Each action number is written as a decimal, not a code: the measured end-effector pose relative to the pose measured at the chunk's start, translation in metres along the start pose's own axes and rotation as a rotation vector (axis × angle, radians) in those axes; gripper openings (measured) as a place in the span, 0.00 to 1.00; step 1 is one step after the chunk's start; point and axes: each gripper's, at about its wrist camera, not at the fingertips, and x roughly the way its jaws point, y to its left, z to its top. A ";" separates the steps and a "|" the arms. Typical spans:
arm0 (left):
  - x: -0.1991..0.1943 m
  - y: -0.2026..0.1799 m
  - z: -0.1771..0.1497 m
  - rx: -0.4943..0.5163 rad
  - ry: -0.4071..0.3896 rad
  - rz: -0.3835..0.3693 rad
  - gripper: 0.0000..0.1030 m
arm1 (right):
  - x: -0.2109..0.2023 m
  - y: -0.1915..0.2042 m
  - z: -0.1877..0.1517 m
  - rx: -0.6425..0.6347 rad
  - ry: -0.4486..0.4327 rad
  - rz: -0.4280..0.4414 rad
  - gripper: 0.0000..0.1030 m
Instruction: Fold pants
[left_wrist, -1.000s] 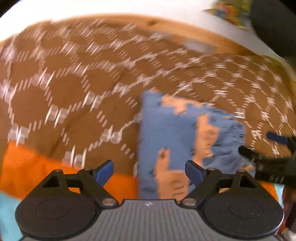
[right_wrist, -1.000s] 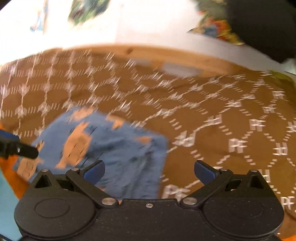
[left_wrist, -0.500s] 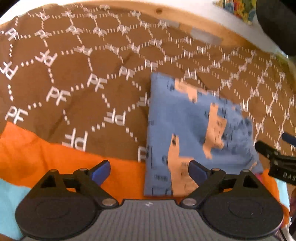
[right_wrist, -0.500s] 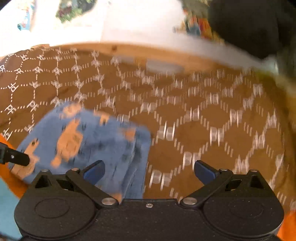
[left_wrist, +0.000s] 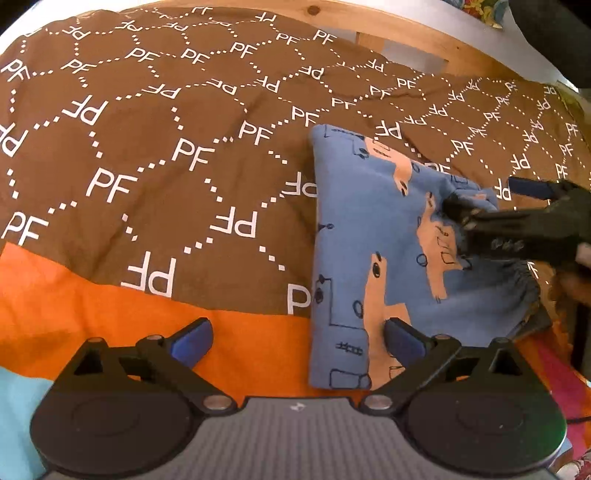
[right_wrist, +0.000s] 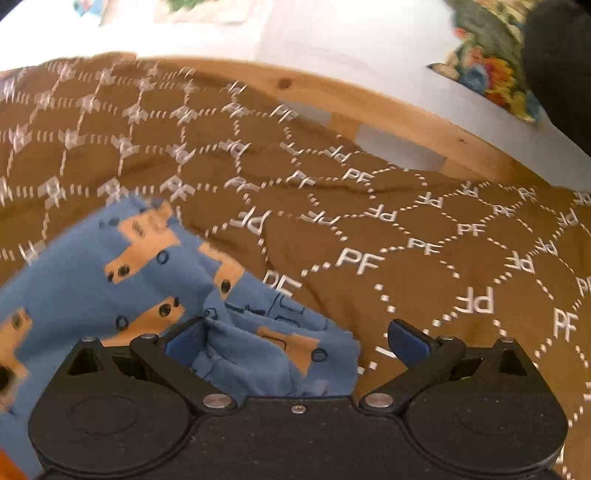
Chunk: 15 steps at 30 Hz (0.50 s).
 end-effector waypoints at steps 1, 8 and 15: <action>-0.002 0.001 0.000 -0.006 0.002 -0.005 0.98 | -0.011 0.000 0.002 -0.002 -0.028 -0.007 0.99; -0.009 0.007 0.005 -0.067 -0.034 -0.027 0.99 | -0.033 -0.006 -0.021 -0.128 -0.006 -0.223 0.99; -0.001 0.002 0.001 -0.031 -0.003 -0.001 0.99 | -0.047 -0.035 -0.030 0.079 0.024 -0.254 0.99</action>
